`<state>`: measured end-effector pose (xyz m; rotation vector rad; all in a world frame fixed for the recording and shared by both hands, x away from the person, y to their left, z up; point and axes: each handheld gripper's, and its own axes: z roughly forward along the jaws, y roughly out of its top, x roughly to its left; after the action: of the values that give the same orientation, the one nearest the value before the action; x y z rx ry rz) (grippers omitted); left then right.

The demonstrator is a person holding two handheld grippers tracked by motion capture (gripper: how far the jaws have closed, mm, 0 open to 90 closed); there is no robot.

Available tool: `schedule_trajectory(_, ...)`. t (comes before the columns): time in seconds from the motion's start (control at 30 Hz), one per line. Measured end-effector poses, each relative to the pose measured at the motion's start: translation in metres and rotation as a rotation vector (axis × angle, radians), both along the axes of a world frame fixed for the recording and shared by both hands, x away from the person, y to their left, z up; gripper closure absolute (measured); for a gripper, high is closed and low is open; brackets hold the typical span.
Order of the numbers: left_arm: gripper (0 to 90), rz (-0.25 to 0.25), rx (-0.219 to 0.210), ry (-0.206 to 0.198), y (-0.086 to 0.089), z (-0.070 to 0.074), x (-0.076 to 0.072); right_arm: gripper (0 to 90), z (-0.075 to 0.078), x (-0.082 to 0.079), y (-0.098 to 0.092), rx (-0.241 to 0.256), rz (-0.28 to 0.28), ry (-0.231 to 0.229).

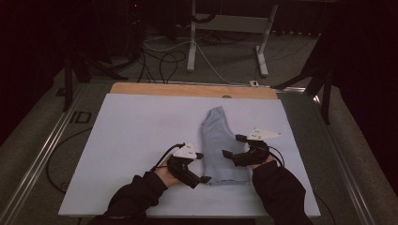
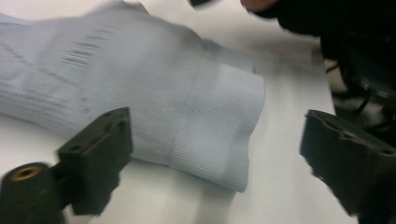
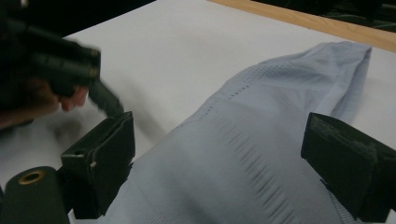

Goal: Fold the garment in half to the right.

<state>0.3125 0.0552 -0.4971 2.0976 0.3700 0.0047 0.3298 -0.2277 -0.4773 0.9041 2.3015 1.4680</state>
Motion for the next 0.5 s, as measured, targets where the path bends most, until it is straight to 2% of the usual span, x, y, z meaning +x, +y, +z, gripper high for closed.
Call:
schedule_trajectory(0.07,4.9,0.011,-0.021,-0.007,0.012,0.006,0.002,9.8,0.0,-0.003,0.0,0.006,0.001,-0.002)
schedule_trajectory(0.17,2.3,0.018,-0.019,-0.025,0.021,0.012,0.0,9.7,-0.002,-0.006,0.0,0.006,0.006,-0.007)
schedule_trajectory(0.33,0.2,0.043,-0.021,-0.032,0.042,0.016,-0.001,9.6,-0.007,-0.012,-0.001,0.009,0.011,-0.01)
schedule_trajectory(0.37,0.2,0.043,-0.021,-0.032,0.042,0.016,-0.001,9.6,-0.007,-0.013,-0.001,0.009,0.008,-0.009)
schedule_trajectory(0.4,0.1,0.063,-0.019,-0.036,0.054,0.016,-0.001,9.5,-0.008,-0.014,-0.002,0.006,0.007,-0.012)
schedule_trajectory(0.47,0.0,0.073,-0.022,-0.034,0.06,0.016,-0.002,9.5,-0.009,-0.017,-0.005,0.006,0.007,-0.01)
schedule_trajectory(0.5,0.0,0.101,-0.022,-0.03,0.072,0.016,-0.002,9.5,-0.01,-0.018,-0.006,-0.009,0.008,-0.013)
